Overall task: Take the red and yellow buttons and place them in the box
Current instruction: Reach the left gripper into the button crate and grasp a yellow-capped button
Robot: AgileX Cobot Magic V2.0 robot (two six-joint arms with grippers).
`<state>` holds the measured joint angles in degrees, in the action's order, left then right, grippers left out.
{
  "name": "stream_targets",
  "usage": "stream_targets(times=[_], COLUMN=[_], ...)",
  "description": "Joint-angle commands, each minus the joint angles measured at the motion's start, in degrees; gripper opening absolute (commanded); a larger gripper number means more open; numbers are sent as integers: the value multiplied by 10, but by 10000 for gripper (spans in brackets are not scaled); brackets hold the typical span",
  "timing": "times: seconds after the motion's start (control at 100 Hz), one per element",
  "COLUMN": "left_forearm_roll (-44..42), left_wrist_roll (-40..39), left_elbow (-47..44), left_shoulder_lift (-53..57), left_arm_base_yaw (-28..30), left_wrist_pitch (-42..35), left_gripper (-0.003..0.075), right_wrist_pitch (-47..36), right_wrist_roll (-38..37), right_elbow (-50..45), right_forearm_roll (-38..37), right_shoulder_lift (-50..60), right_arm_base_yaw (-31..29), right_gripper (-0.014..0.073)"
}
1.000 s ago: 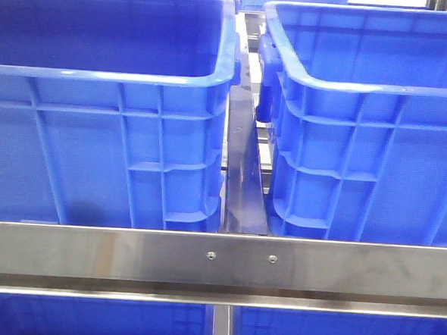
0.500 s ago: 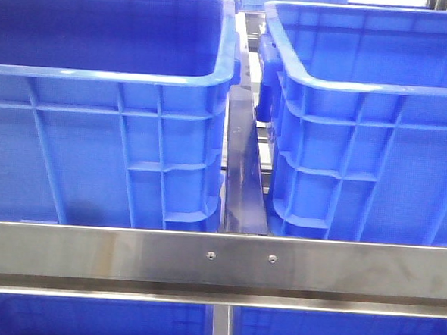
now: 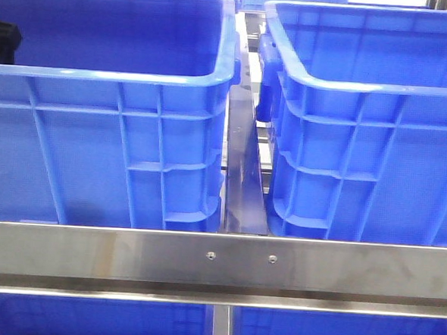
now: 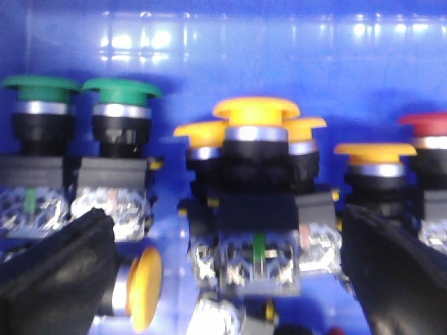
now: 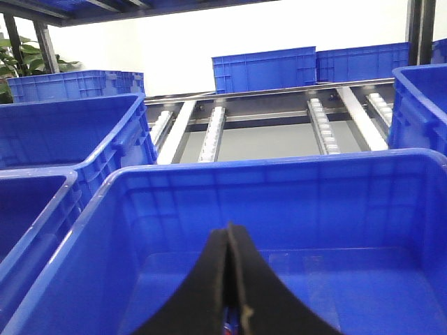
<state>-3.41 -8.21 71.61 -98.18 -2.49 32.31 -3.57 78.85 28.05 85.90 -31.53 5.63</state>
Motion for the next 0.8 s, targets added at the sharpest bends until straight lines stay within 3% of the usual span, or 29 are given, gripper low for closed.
stream_targets(times=[0.0, 0.56, 0.65, 0.79], left_forearm_roll=[4, 4, 4, 4], left_wrist_roll=[-4, -2, -2, -2], left_elbow=[17, 24, 26, 26], left_shoulder_lift=[11, -42, -42, -31], left_arm_base_yaw=[1, 1, 1, 1], left_wrist_pitch=[-43, -72, -71, -69], left_gripper=[606, 593, 500, 209], right_wrist_pitch=[1, 0, -1, -1], right_wrist_roll=[5, 5, 5, 5], right_elbow=[16, 16, 16, 16], right_forearm_roll=[-2, -2, -2, -2], right_shoulder_lift=[0, -1, -1, -1], right_arm_base_yaw=[-2, -2, -2, -2], right_gripper=[-68, -68, -68, -68])
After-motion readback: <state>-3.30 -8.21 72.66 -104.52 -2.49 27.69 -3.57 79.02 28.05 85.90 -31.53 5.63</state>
